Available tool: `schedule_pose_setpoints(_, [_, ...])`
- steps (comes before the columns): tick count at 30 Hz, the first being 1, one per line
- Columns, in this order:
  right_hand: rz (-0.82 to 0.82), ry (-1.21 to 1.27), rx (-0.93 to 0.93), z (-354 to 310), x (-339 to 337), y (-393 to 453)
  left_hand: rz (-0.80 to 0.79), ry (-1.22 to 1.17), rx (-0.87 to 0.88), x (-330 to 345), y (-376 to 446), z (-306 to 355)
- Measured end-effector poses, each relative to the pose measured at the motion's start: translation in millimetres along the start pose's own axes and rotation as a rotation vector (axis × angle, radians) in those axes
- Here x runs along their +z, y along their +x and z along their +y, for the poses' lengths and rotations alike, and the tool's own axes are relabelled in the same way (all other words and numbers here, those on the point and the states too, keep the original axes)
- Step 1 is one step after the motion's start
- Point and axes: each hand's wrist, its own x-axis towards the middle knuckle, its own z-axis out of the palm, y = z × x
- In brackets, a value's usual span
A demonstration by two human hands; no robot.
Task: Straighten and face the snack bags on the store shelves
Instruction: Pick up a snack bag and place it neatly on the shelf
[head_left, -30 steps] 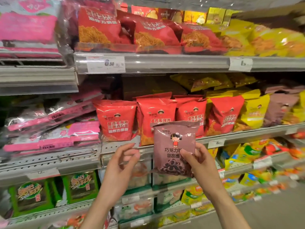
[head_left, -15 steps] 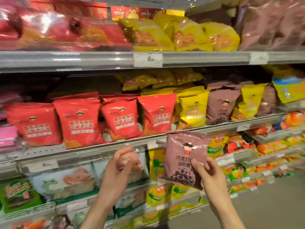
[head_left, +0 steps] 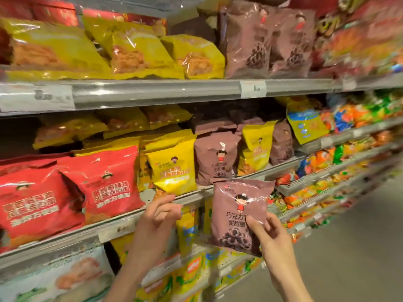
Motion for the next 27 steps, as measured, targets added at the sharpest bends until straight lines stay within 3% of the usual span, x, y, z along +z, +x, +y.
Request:
schedule_pose_setpoints(6, [-0.034,-0.042,-0.078,-32.2,-26.4,63.5,-0.041,-0.063,0.013,60.2,59.3,2.8])
schedule_pose_setpoints(14, [-0.144,-0.04,-0.101,-39.9,-48.7,129.8,0.211,0.08,0.033,97.5,90.1,-4.8])
schedule_pose_setpoints(27, [-0.413,-0.104,-0.106,-45.3,-86.9,218.4,0.389,0.104,0.074,164.5,89.7,10.4])
